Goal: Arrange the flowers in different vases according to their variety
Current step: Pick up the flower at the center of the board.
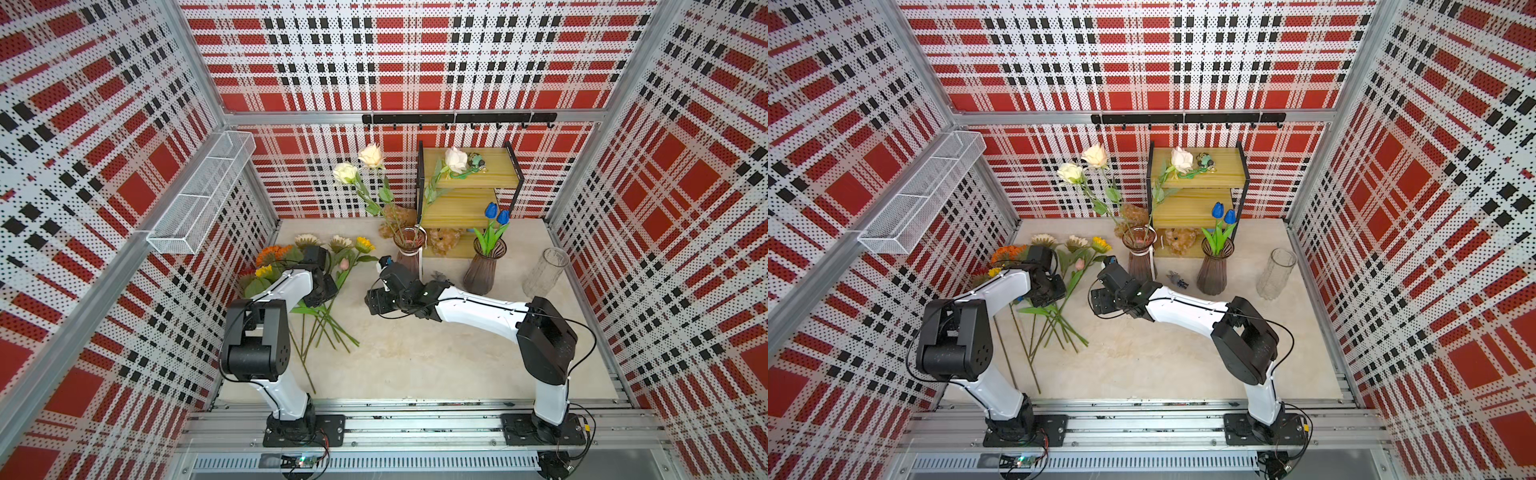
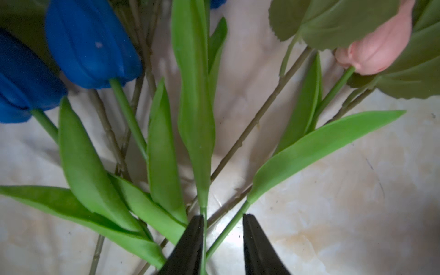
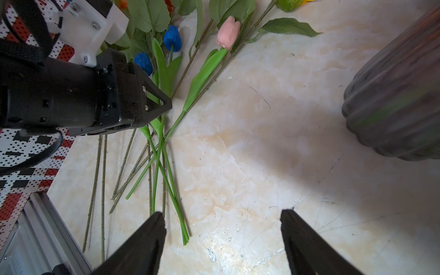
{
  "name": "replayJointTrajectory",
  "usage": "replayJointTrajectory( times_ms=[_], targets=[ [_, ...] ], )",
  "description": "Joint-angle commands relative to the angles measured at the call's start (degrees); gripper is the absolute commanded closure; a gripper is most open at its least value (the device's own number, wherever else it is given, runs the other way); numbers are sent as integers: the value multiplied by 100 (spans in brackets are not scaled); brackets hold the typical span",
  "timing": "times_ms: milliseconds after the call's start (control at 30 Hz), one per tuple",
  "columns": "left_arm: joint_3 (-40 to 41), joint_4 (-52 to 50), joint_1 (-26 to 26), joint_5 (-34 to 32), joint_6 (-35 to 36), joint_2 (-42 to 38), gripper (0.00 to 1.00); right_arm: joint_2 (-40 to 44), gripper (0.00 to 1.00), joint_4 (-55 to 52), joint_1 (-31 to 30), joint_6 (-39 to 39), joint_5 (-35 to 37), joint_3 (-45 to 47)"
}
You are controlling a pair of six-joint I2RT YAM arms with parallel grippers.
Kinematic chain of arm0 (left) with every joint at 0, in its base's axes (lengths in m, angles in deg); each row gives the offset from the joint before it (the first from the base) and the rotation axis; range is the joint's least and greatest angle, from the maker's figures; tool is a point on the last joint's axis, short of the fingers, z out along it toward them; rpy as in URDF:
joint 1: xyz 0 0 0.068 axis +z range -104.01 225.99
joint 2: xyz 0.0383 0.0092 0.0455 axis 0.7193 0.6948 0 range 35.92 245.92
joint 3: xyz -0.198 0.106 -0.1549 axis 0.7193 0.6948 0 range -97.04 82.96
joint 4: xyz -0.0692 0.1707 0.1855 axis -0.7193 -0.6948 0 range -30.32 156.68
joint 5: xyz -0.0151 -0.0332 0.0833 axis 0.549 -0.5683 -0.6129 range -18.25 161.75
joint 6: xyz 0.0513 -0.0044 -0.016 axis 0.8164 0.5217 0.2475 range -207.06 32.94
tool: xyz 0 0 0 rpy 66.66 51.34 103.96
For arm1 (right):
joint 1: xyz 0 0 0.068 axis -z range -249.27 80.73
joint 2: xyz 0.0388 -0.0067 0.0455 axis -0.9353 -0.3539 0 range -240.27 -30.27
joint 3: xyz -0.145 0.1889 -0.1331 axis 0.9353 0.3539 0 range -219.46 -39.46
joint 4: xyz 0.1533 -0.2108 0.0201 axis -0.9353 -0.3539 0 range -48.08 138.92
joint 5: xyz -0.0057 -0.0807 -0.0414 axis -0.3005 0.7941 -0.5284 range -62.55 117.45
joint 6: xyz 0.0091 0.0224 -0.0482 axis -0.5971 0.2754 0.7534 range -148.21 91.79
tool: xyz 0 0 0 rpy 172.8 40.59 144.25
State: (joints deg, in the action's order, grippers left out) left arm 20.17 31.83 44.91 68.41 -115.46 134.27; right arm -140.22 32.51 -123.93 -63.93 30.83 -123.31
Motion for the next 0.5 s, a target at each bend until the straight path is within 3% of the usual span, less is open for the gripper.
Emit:
replayJointTrajectory(
  times_ms=[0, 467],
  targets=[
    [2, 140, 72, -89, 132, 92, 67, -100, 19, -44, -43, -48, -37, -251],
    [277, 394, 57, 26, 177, 350, 69, -194, 19, -144, -45, -75, -74, -426]
  ],
)
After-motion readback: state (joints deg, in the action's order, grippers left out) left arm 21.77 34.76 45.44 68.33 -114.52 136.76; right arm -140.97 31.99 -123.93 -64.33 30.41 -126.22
